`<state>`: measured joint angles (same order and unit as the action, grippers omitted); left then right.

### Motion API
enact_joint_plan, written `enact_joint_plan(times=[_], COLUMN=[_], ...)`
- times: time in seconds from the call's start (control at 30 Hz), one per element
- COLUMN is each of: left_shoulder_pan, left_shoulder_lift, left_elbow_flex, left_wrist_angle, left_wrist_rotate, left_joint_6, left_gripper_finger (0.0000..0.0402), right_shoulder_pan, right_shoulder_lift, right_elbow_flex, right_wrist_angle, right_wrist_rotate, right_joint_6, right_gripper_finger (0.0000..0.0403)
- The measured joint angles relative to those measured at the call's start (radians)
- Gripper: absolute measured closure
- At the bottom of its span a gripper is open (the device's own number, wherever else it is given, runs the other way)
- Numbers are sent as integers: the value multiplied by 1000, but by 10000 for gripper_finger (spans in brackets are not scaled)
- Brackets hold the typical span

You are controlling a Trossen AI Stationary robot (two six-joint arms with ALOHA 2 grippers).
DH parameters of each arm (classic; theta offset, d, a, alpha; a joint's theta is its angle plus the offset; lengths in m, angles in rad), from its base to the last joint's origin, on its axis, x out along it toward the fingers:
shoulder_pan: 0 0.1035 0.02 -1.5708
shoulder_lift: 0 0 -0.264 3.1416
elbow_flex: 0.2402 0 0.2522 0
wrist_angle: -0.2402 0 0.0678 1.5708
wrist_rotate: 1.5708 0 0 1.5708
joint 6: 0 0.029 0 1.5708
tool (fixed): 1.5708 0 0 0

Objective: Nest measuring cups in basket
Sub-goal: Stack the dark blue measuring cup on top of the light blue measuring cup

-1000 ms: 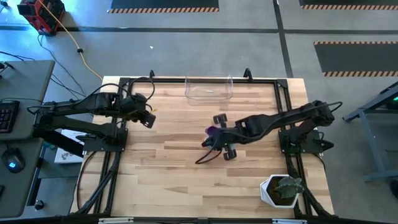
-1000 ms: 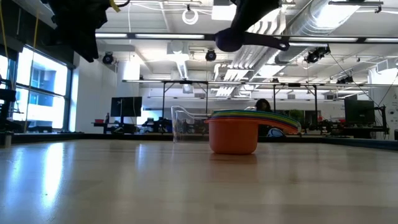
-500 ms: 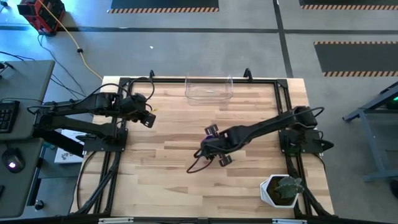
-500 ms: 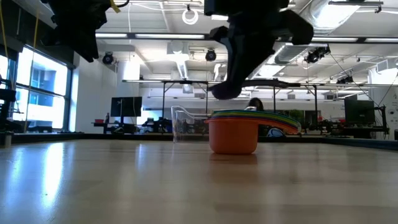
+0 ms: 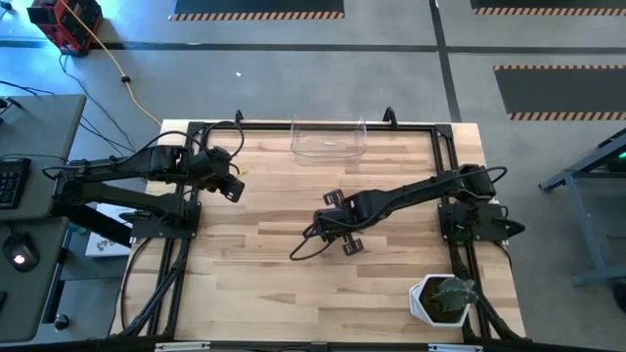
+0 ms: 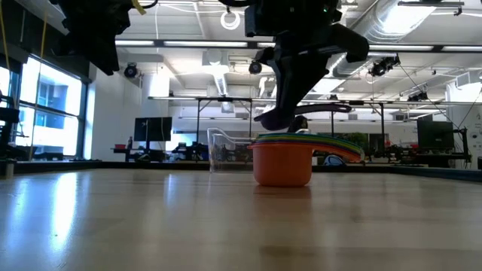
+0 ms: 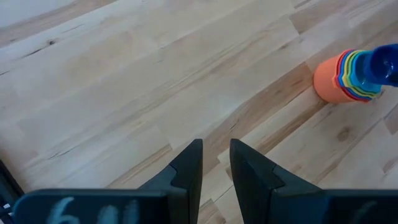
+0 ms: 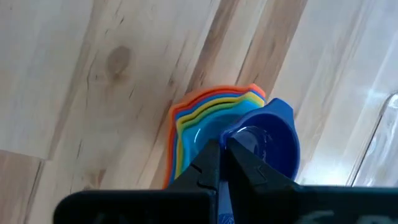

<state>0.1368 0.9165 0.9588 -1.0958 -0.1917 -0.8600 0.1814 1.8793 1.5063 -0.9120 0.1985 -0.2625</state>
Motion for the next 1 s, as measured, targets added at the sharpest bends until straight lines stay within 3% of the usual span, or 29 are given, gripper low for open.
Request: enact_joint_plan(times=[0.17,0.3,0.57,1.0], left_shoulder_pan=[0,0,0,0], left_shoulder_lift=[0,0,0,0], left_elbow_flex=[0,0,0,0], left_wrist_angle=[0,0,0,0], left_wrist_rotate=[0,0,0,0], left_joint_6=[0,15,20,44], left_gripper_finger=[330,330,330,330], right_shoulder_pan=[0,2,-3,-3], right_shoulder_lift=[0,0,0,0], right_elbow_flex=[0,0,0,0], right_wrist_angle=[-30,-27,-27,-26], right_wrist_rotate=[-66,-10,-48,-49], right_joint_6=[0,0,14,22], right_gripper_finger=[403,403,402,350])
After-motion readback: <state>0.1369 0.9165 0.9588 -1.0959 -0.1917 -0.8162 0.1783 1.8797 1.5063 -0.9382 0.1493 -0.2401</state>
